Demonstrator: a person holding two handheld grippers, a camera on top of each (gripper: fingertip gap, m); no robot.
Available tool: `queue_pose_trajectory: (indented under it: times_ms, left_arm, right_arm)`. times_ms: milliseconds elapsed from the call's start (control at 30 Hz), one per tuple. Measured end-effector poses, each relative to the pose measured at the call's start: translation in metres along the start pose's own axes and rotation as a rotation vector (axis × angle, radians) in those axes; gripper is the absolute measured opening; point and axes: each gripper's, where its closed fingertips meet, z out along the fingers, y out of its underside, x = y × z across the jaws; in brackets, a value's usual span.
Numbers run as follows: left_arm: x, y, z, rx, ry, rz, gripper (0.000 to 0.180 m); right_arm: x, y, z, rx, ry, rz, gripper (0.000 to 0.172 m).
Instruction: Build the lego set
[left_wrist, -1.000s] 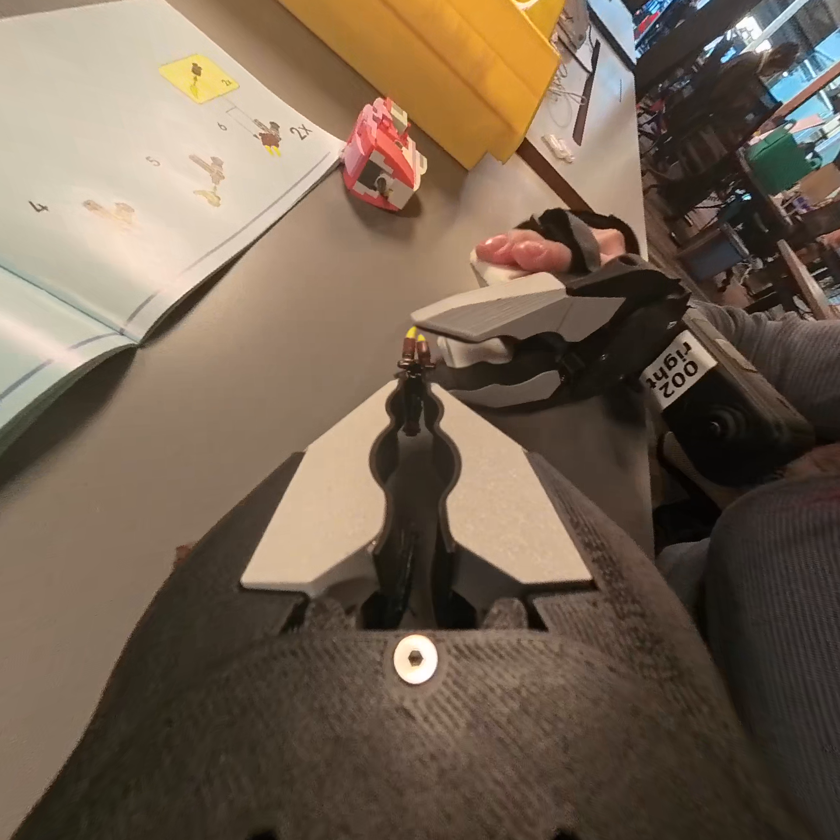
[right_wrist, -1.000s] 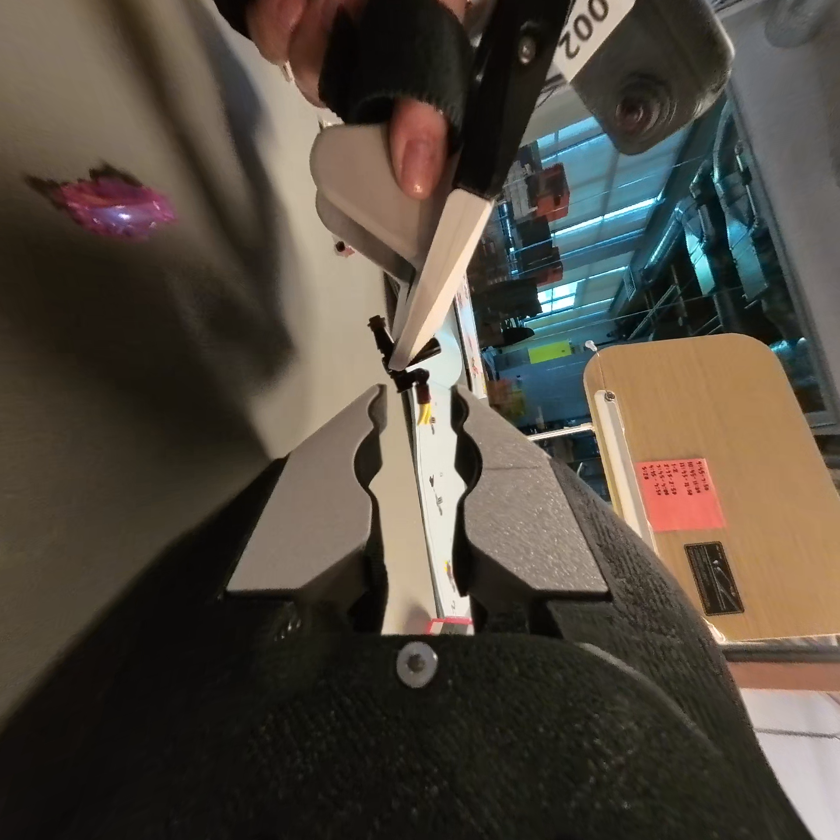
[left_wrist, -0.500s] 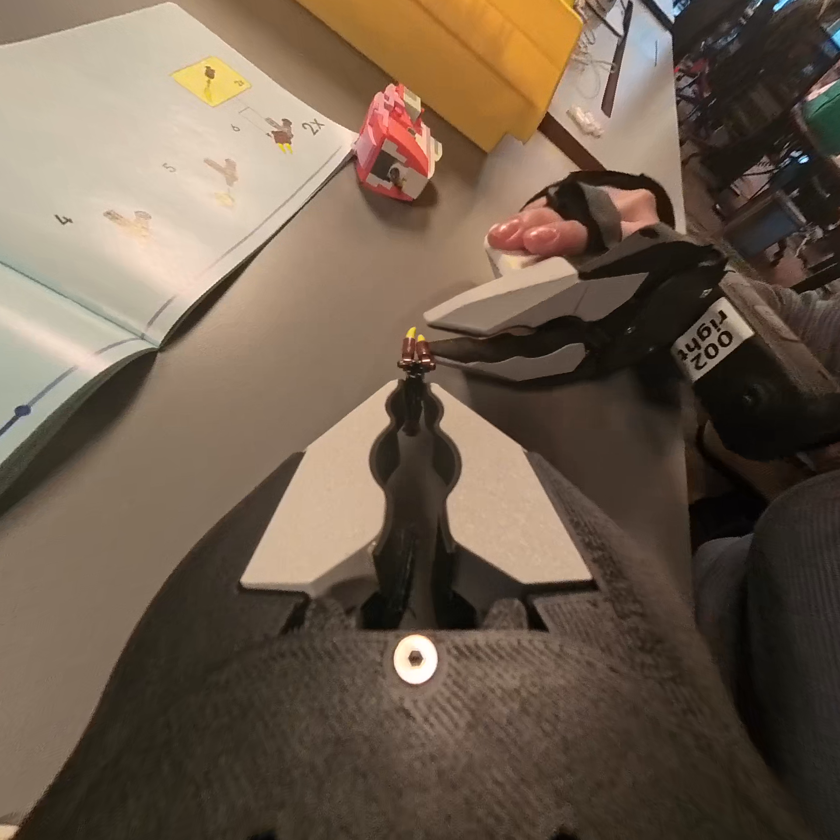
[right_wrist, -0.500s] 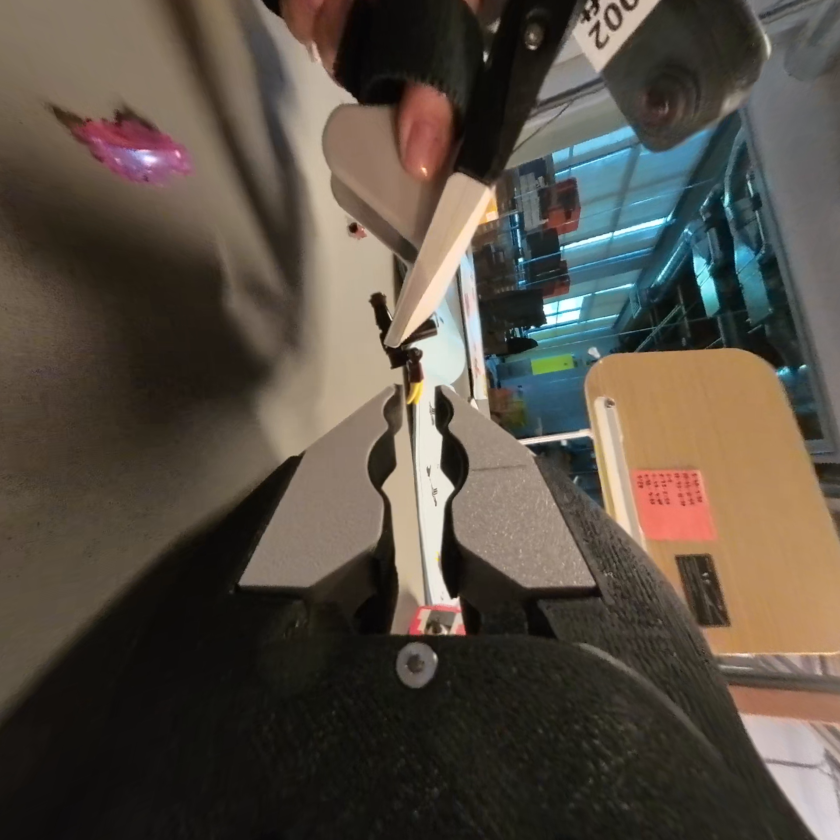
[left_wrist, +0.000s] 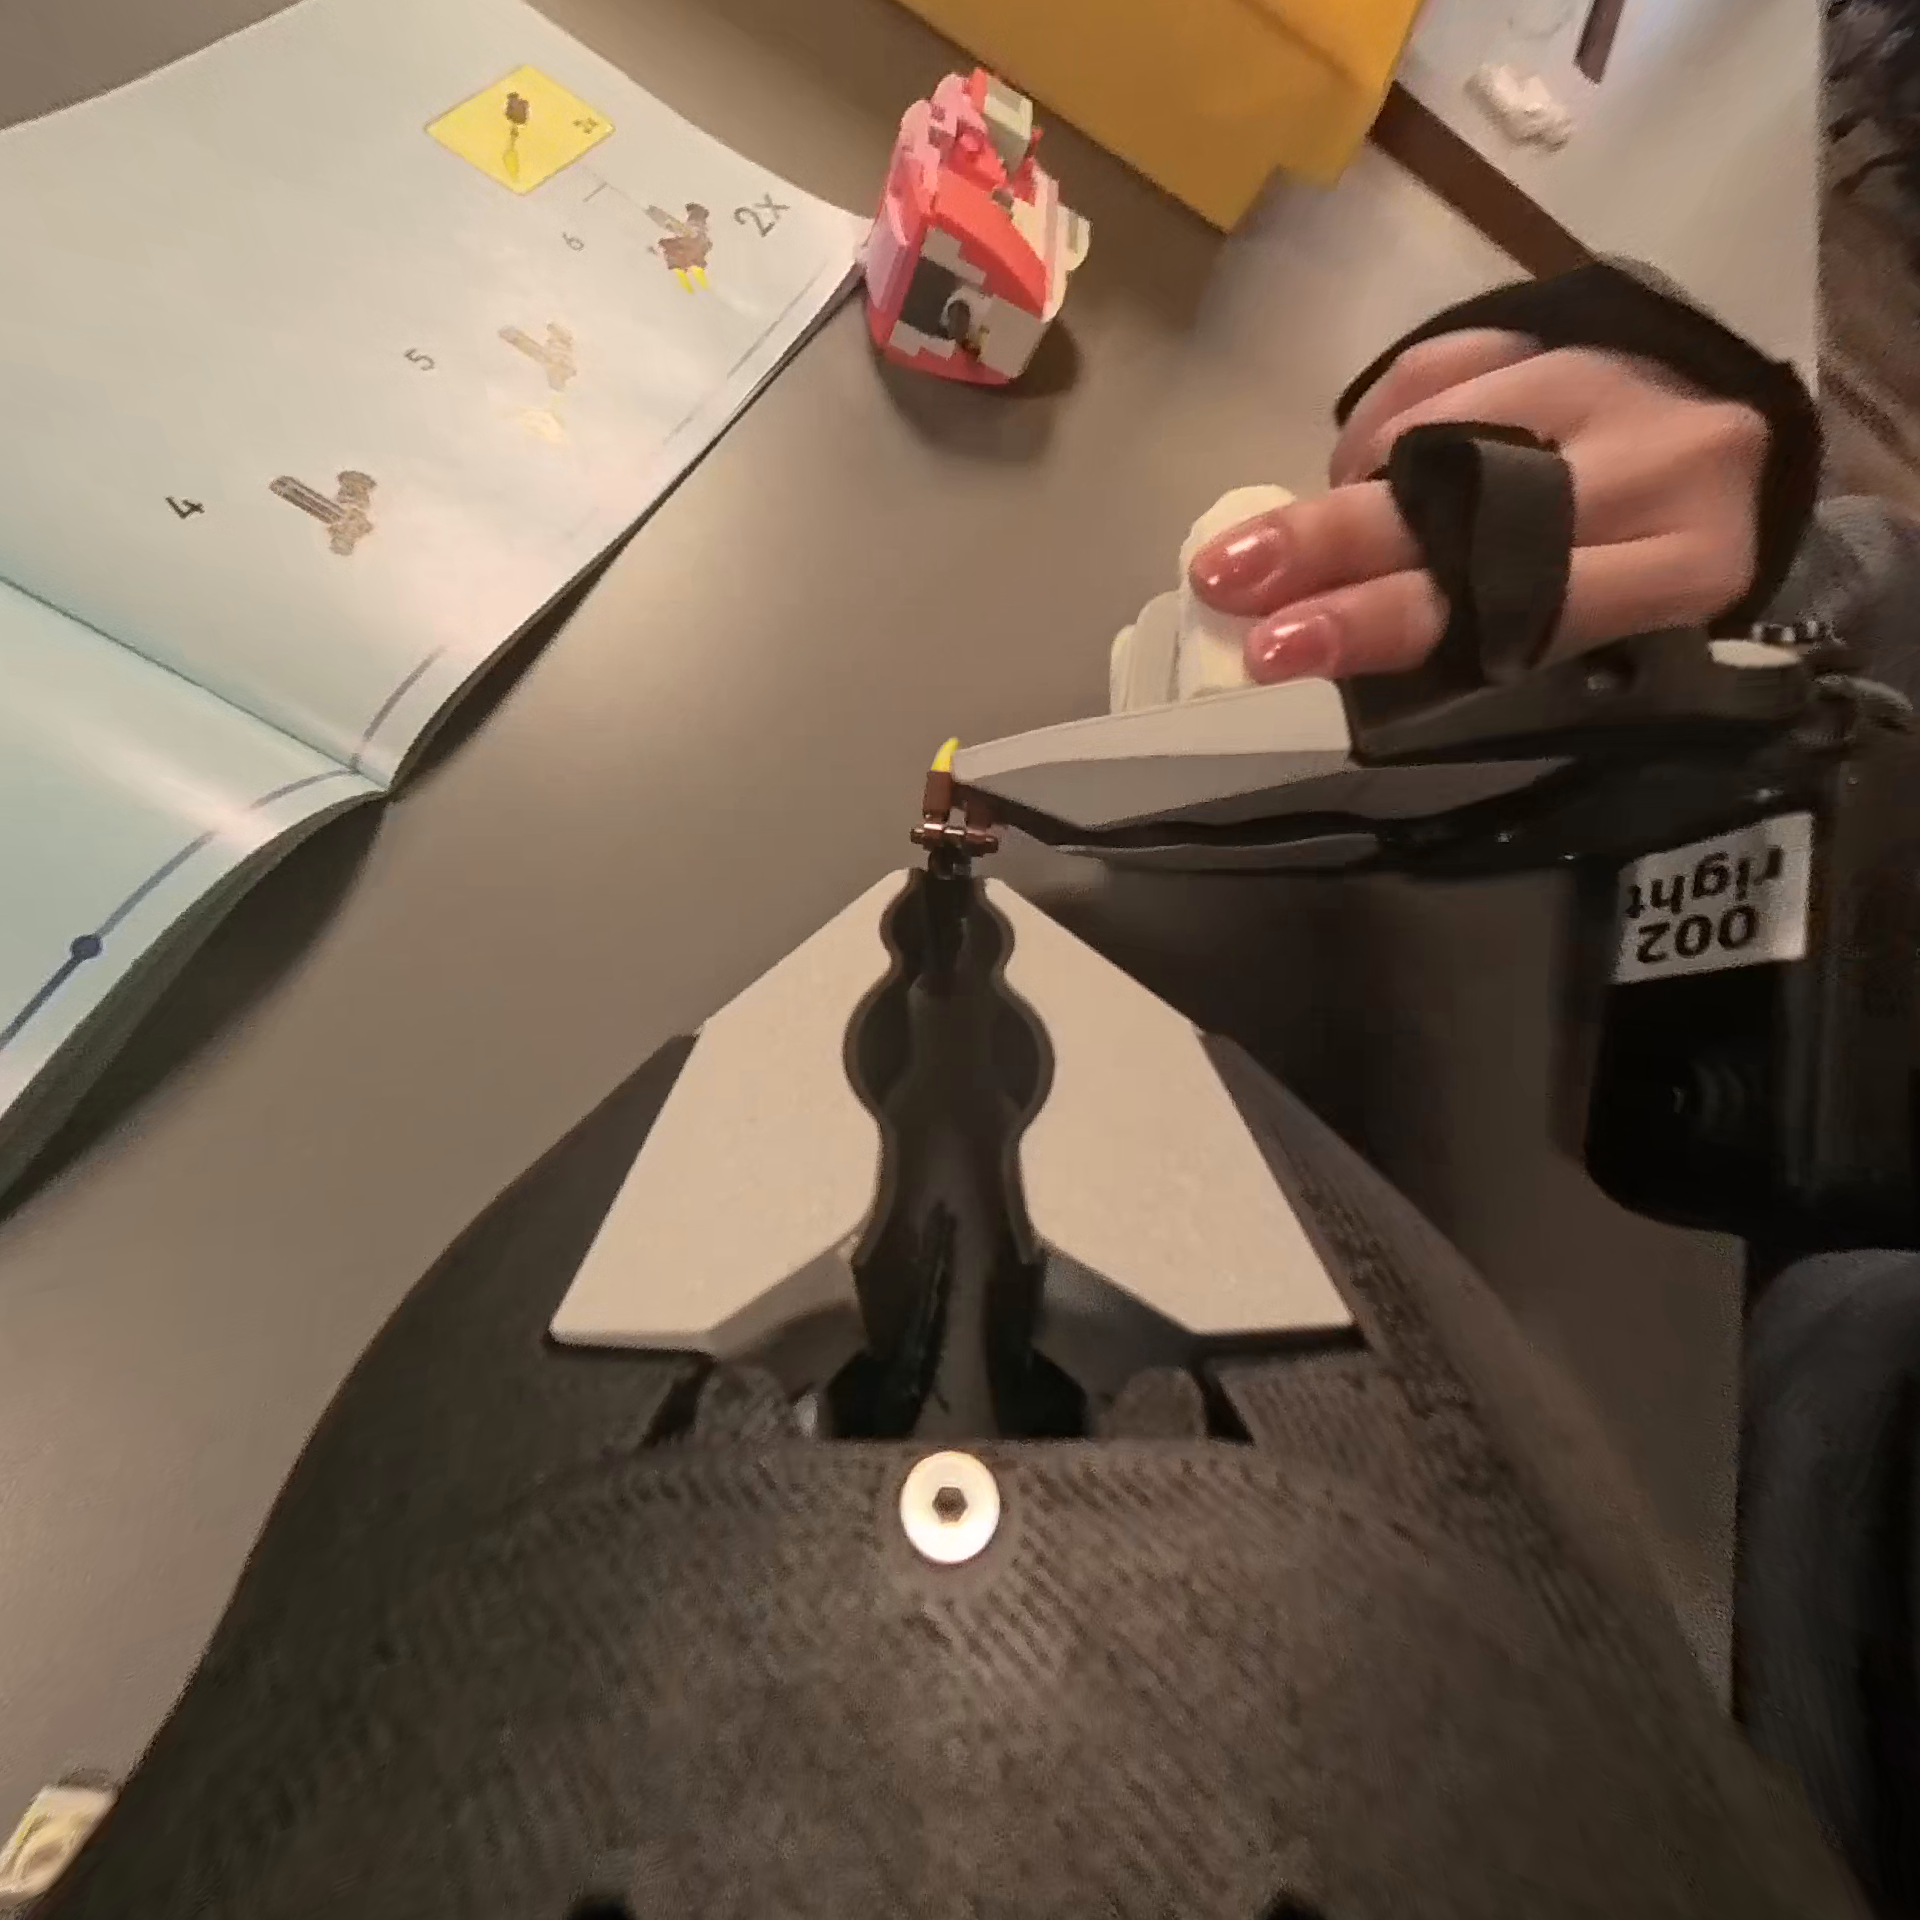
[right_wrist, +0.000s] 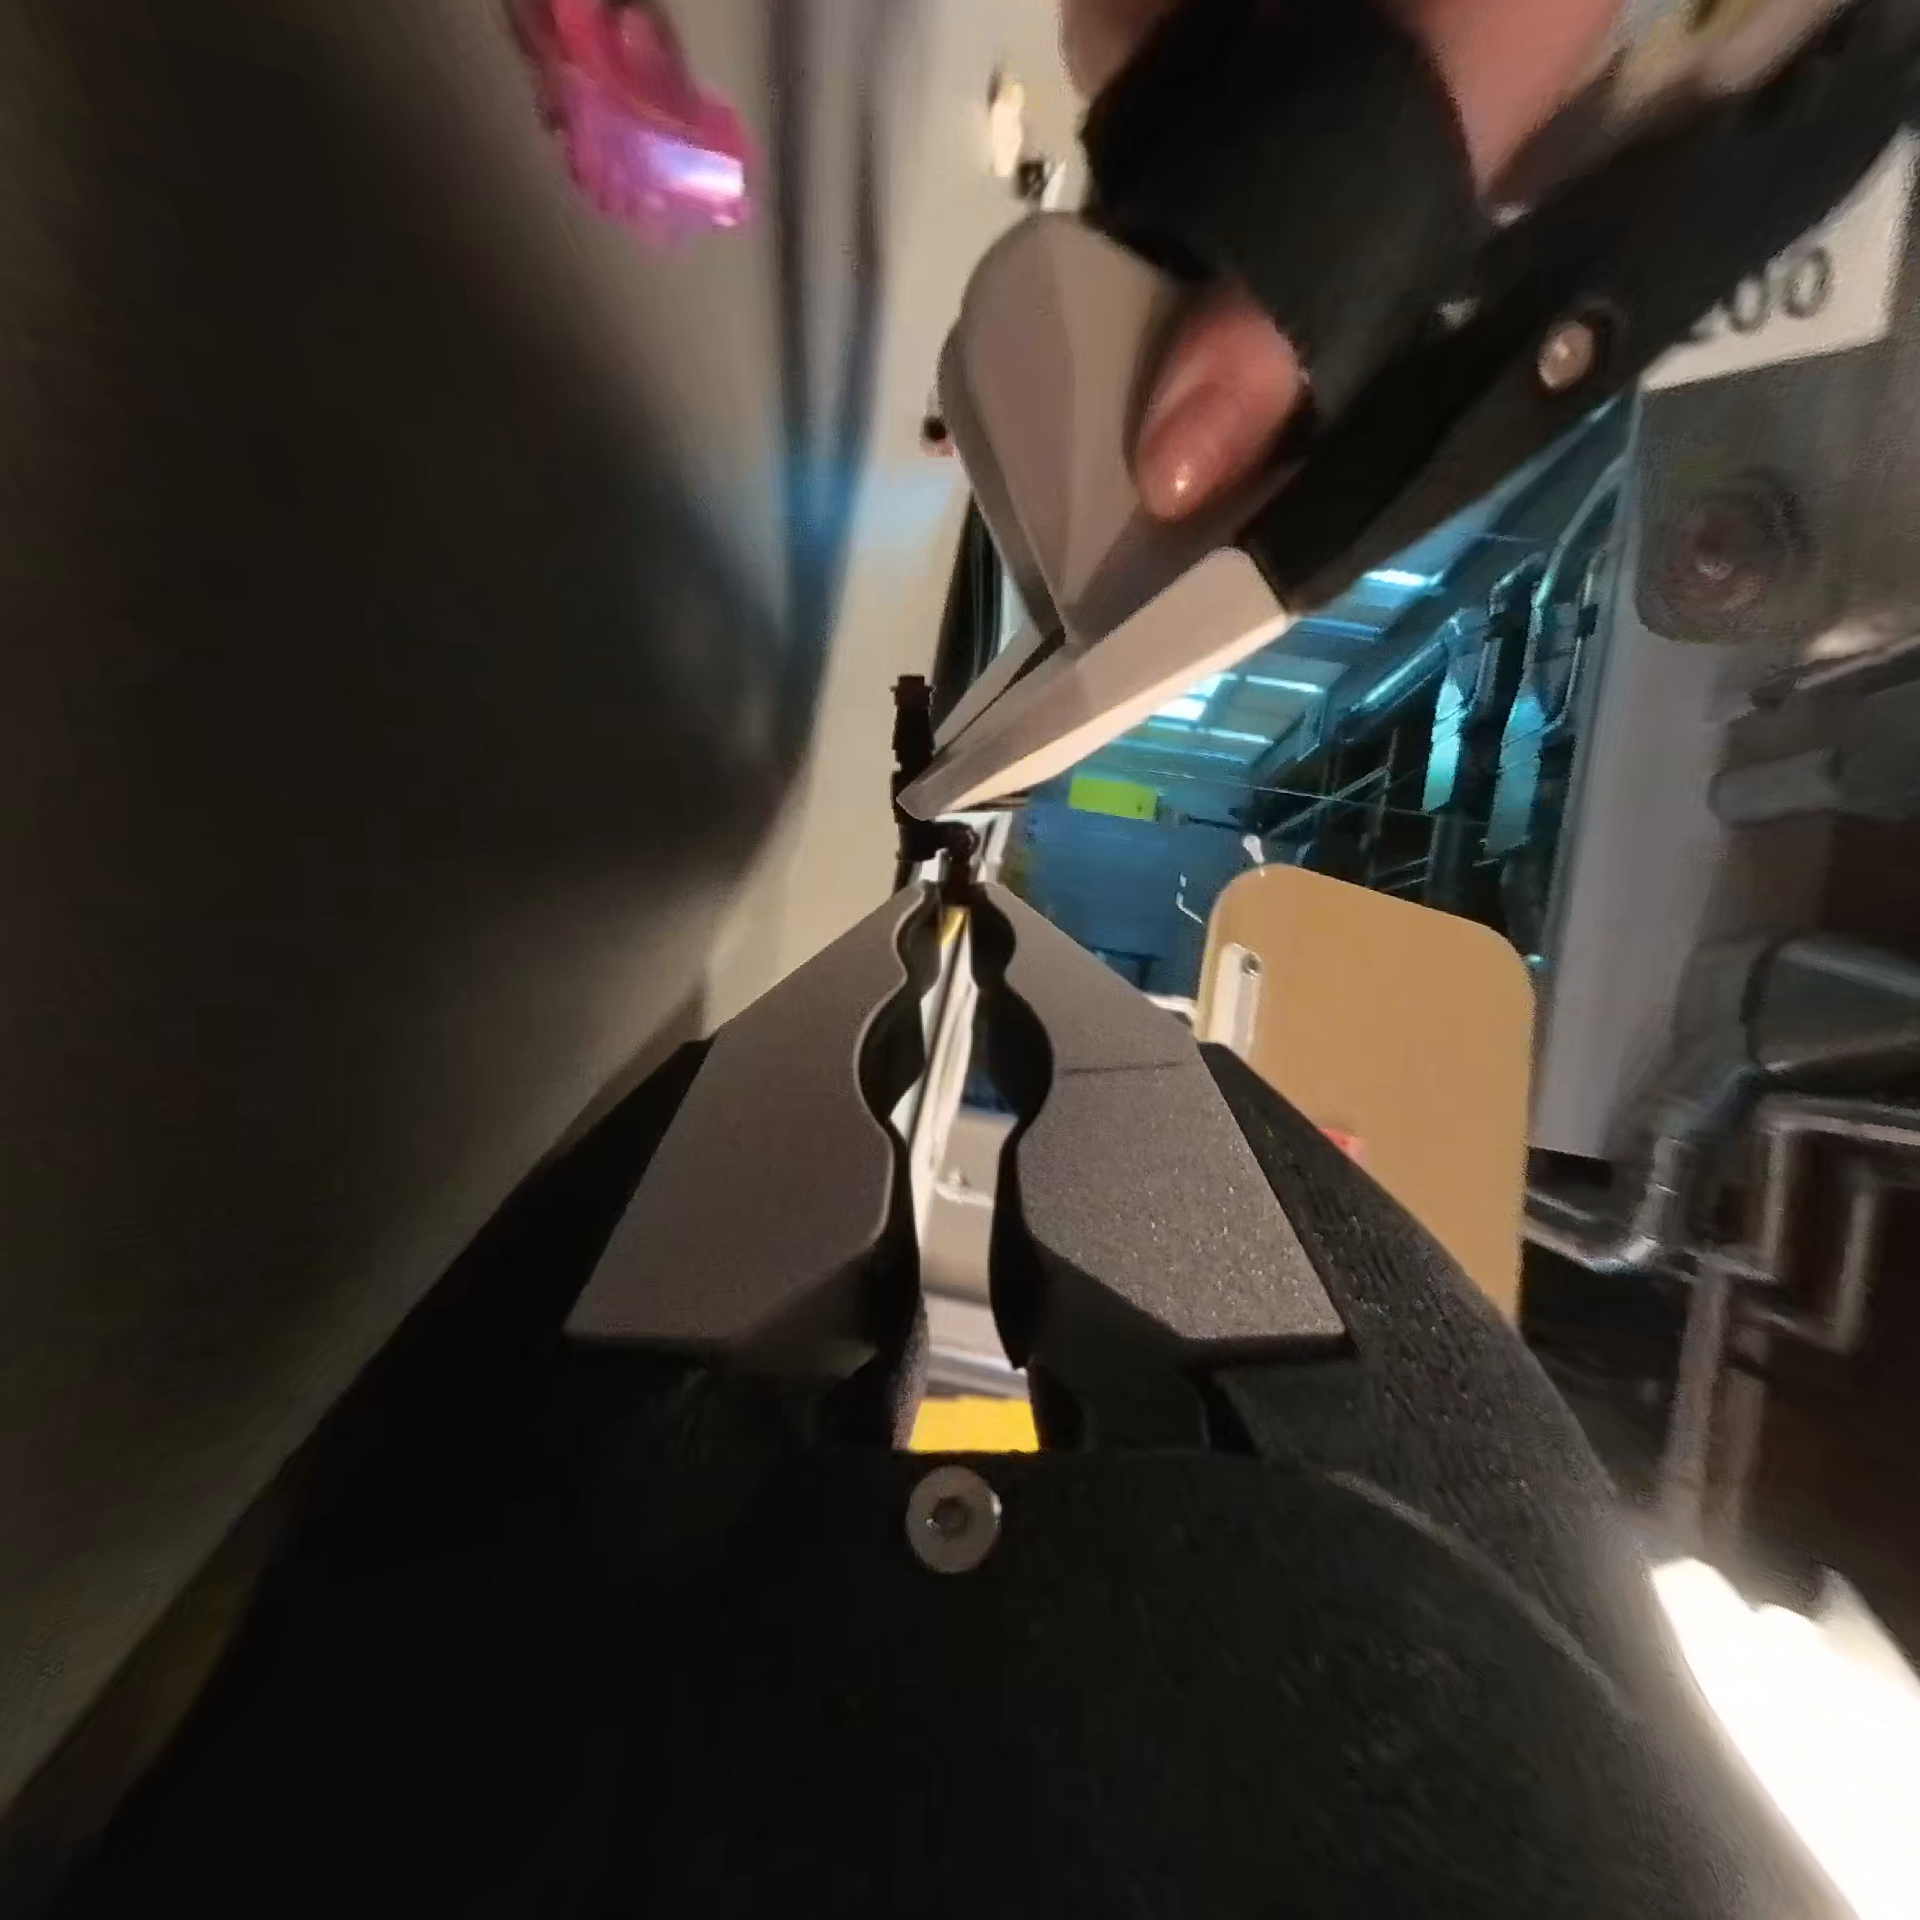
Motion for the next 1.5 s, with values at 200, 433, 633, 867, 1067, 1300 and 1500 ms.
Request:
queue_pose_trajectory:
  times_ms: [200,433,633,867,1067,1300,1500]
  left_arm:
    - [-0.003,-0.004,-0.001,0.012,-0.051,-0.012,0.004]
    - [-0.005,-0.006,0.0,-0.005,-0.116,0.029,0.004]
    - [-0.008,-0.007,-0.002,-0.014,-0.15,0.047,0.004]
    - [-0.008,-0.007,-0.001,-0.001,-0.162,0.103,0.005]
    - [-0.011,-0.01,-0.005,0.027,-0.176,0.118,0.005]
    - [-0.011,-0.011,-0.006,0.039,-0.17,0.123,0.006]
    - [-0.021,0.009,-0.01,-0.118,-0.228,0.173,0.006]
  right_arm:
    - [0.004,0.003,0.003,-0.067,0.024,-0.064,0.002]
    - [0.006,0.004,0.004,-0.09,0.035,-0.108,0.001]
    - [0.009,0.002,0.005,-0.083,0.059,-0.146,0.001]
    - [0.009,0.006,0.006,-0.032,0.038,0.013,0.005]
    - [0.017,0.025,0.004,-0.07,0.047,0.162,0.036]
    - [0.013,0.02,0.005,-0.053,0.042,0.134,0.036]
    - [0.017,0.039,0.001,-0.042,0.012,0.314,0.034]
